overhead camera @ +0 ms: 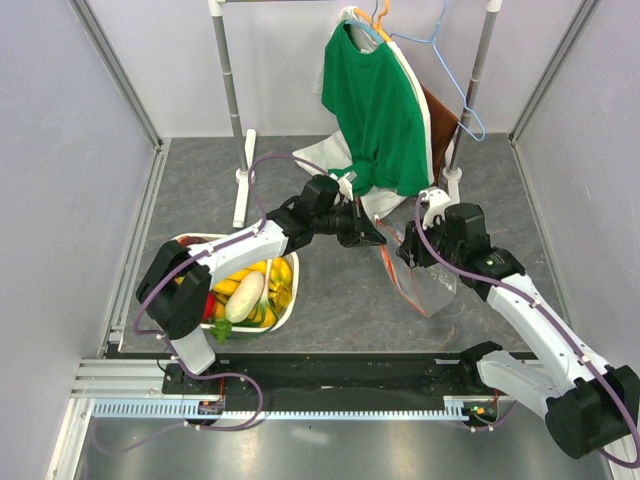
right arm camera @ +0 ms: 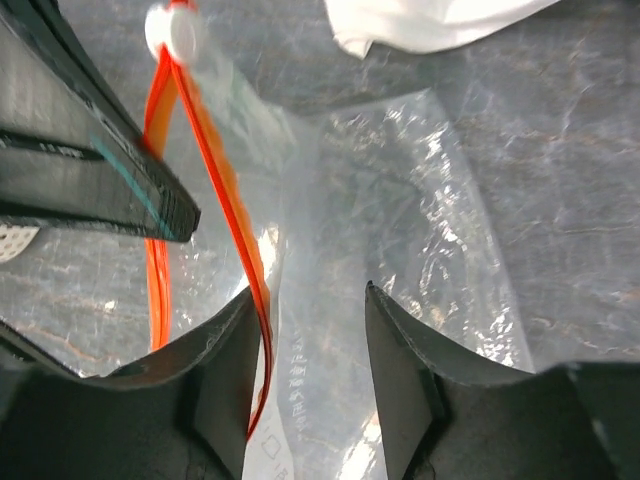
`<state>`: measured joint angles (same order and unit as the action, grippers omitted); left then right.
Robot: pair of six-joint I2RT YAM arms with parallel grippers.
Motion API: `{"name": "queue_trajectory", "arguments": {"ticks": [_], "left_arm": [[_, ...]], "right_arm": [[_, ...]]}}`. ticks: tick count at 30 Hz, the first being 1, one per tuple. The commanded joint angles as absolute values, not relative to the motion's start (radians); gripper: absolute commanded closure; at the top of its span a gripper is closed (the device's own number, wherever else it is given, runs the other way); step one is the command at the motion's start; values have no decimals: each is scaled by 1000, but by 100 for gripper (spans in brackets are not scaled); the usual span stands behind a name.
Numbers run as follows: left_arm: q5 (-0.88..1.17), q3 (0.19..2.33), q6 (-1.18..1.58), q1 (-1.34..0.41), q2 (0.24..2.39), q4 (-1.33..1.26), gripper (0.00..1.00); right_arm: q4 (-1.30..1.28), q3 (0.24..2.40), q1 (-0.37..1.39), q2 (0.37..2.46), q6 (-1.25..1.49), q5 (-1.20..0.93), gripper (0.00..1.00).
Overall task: Place the food in the zip-top bag and seal the zipper
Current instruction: Open the zipper of the food storage bag.
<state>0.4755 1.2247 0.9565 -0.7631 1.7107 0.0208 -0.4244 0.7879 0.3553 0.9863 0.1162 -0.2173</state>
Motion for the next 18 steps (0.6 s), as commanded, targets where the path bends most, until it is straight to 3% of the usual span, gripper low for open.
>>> {"name": "queue_trajectory", "arguments": {"ticks": [1,3,6,13,18], "left_arm": [[506,1244,1025,-758,1704,-57,98],[511,1246,1035,-755,1706,-69,98],[515,1244,1040,-752,1701,-84,98],[609,1181,988,-695,1661,-103,98],[686,1180,879,-670,1663,-37,98]], "right_arm": [[-405,769,368,980,107,-255,47],[-414,755,380,994,106,-241,51],[-414,739,388,989,114,-204,66],[-452,749,388,931,124,-163,69],[-474,790,388,957,132,-114,84]]}}
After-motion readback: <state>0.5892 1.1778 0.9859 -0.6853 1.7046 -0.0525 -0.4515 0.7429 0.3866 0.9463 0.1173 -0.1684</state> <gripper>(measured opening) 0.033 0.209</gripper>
